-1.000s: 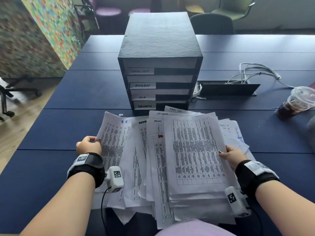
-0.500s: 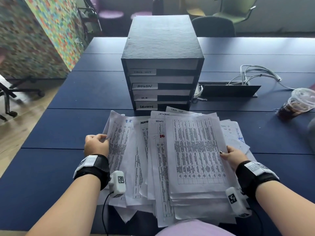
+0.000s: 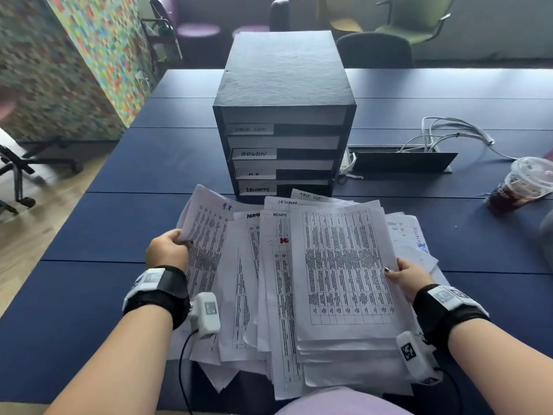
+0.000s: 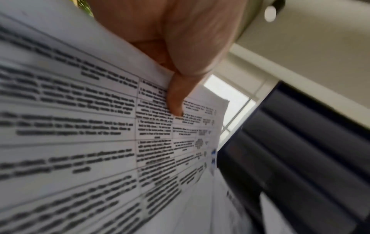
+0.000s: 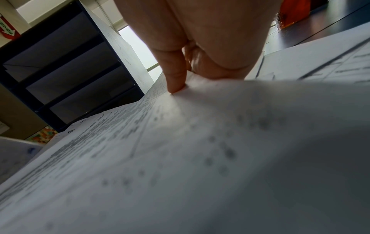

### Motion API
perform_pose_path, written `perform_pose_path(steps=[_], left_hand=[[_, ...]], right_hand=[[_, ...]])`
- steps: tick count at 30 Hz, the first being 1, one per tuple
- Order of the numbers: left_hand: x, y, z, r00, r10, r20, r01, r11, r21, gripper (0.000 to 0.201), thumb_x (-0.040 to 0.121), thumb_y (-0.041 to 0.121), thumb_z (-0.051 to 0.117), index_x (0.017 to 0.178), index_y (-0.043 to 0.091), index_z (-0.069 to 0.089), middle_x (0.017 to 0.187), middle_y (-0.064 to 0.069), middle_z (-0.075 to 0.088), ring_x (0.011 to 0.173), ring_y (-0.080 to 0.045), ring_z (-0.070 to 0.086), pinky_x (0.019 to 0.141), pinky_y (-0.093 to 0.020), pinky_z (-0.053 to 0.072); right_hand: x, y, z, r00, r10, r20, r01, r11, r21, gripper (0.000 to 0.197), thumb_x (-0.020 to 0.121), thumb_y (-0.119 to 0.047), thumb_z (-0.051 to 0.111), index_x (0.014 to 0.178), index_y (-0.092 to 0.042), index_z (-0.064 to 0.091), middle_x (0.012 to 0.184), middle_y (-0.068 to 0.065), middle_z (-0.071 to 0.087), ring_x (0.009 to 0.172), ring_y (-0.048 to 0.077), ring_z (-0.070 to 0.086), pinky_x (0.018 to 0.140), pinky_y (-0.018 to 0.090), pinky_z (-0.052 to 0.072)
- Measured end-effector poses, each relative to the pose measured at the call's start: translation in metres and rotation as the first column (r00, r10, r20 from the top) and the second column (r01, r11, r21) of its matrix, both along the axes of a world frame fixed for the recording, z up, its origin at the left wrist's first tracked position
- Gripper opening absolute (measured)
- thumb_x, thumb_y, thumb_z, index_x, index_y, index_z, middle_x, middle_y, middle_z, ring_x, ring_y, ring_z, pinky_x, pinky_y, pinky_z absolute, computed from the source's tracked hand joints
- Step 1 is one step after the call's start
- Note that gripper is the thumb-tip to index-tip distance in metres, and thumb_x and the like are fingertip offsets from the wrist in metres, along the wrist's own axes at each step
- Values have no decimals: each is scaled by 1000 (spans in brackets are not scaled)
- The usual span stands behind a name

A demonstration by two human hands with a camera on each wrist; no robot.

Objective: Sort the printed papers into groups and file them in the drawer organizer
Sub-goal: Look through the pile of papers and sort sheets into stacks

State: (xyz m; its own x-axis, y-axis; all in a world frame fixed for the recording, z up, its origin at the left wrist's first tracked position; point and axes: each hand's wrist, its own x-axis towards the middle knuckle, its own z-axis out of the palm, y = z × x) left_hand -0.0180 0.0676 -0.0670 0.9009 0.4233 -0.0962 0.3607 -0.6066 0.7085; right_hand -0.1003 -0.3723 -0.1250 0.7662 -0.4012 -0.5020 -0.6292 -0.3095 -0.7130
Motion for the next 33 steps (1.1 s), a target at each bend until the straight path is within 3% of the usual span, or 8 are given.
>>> perform_pose_path(steps=[4, 10, 13, 17, 19, 24, 29, 33], left_hand=[[9, 0, 39, 989, 8, 148, 5, 996, -92, 23, 76, -1, 63, 85, 18, 73, 75, -4, 65, 72, -20, 59, 68, -27, 46], [10, -23, 133, 894, -72, 443, 177, 963, -201, 39, 70, 12, 80, 107, 18, 69, 78, 12, 69, 55, 12, 57, 56, -4, 45], [-5, -45, 174, 823, -125, 554, 326, 903, -280, 28, 71, 8, 79, 92, 23, 70, 62, 27, 66, 60, 10, 61, 61, -9, 48], [-18, -66, 197, 742, -148, 654, 478, 800, -362, 28, 74, 0, 75, 92, 21, 72, 87, 14, 74, 85, -6, 69, 79, -21, 53], [-17, -74, 191, 739, -113, 664, 495, 760, -421, 29, 75, -2, 73, 91, 22, 73, 88, 10, 75, 87, -9, 68, 80, -23, 52], [-15, -96, 138, 835, -146, 531, 433, 771, -467, 24, 80, -1, 69, 102, 8, 67, 89, 5, 70, 77, 0, 65, 69, -16, 52], [-9, -93, 57, 961, -72, 266, 222, 773, -595, 33, 79, -9, 66, 93, 20, 66, 79, 13, 71, 73, -7, 63, 71, -21, 53], [-20, -85, 22, 987, -70, 147, 139, 828, -543, 36, 80, -9, 64, 108, 14, 62, 95, 3, 66, 82, -14, 63, 81, -30, 52]], right_hand=[[1, -2, -2, 1000, 8, -8, -8, 1000, 0, 23, 90, -9, 58, 112, -8, 60, 94, 11, 65, 89, 29, 61, 90, 47, 50], [2, -5, -4, 1000, 7, -8, -7, 999, 50, 27, 89, -8, 58, 116, -6, 58, 98, 13, 65, 92, 31, 60, 92, 49, 48], [1, -6, -4, 999, -31, 10, 30, 992, 120, 26, 89, -3, 56, 115, -6, 57, 90, 11, 65, 86, 31, 60, 93, 51, 47], [-1, -7, -2, 995, -84, 49, 69, 966, 249, 27, 90, 4, 51, 114, -7, 53, 82, 8, 61, 72, 22, 55, 73, 37, 47], [-1, -8, -1, 991, -124, 50, 102, 944, 314, 28, 90, 4, 51, 114, -9, 51, 85, 10, 61, 73, 23, 56, 72, 36, 47], [-2, -28, -17, 959, -280, 46, 241, 890, 386, 53, 86, 1, 58, 136, -4, 41, 120, 21, 59, 98, 32, 59, 98, 54, 43], [-9, -43, 1, 955, -279, 104, 210, 879, 428, 25, 91, 5, 48, 108, -11, 57, 74, 2, 71, 73, 27, 61, 84, 48, 48], [-11, -58, 12, 950, -281, 135, 192, 868, 458, 26, 91, 4, 45, 95, -17, 61, 70, 0, 72, 60, 18, 67, 69, 40, 56]])
